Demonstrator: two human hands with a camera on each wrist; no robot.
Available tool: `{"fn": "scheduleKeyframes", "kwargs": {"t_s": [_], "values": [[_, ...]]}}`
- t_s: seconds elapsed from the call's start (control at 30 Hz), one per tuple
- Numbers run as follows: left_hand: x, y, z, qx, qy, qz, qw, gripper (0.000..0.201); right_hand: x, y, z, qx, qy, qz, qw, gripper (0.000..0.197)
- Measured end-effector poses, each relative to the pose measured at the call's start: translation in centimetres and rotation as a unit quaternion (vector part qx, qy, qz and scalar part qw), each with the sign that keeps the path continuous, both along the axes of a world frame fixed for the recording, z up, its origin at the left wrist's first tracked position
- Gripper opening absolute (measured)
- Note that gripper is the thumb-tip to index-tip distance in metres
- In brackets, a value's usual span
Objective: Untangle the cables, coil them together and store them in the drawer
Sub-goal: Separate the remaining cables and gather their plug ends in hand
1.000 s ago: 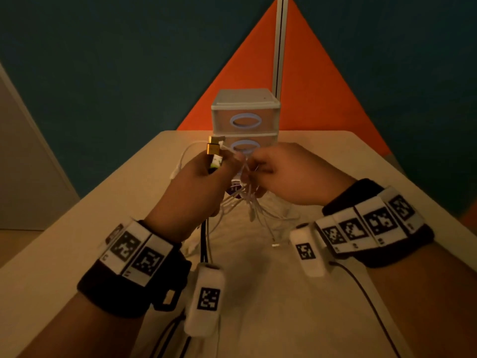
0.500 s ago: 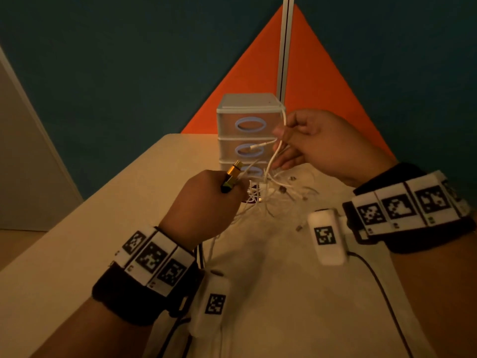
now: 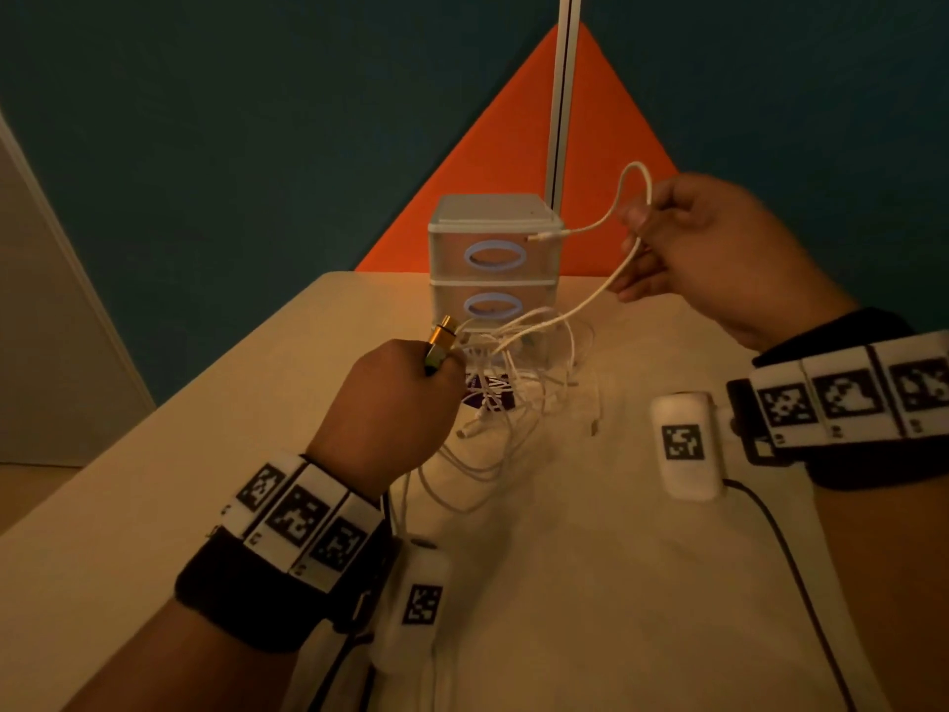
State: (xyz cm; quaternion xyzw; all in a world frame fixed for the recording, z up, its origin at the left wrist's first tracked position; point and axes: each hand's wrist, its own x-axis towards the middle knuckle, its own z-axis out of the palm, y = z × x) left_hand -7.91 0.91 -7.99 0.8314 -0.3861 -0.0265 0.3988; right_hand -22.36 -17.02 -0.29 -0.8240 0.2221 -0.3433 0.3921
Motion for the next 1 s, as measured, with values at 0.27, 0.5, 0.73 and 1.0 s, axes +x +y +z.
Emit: {"fn": "scheduleKeyframes", "kwargs": {"t_s": [0.27,0.5,0.73,1.0], "values": [[-0.1,0.1,0.1,-0.004,0.004,0.002,1.000,0.046,-1.2,-3.3,0.1,-0.007,0.030,-0.130,0.991,0.011],[-0.3,0.0,0.1,-0.011,0.012,-0.005,1.000,0.046,-0.5,-1.9,-1.6,0.013,0.223,-0.118,0.968,0.017],[-0.3,-0.1,0.0,-0.005,0.025,-0.004,1.000,0.045,-0.2,0.1,-1.8,-0.195,0.362,-0.093,0.907,0.017],[-0.4,-0.1,0.1,-0.006,0.012,-0.014,1.000,0.048,1.0,5.0,-2.4,-0.168,0.425,0.107,0.883,0.037]]}}
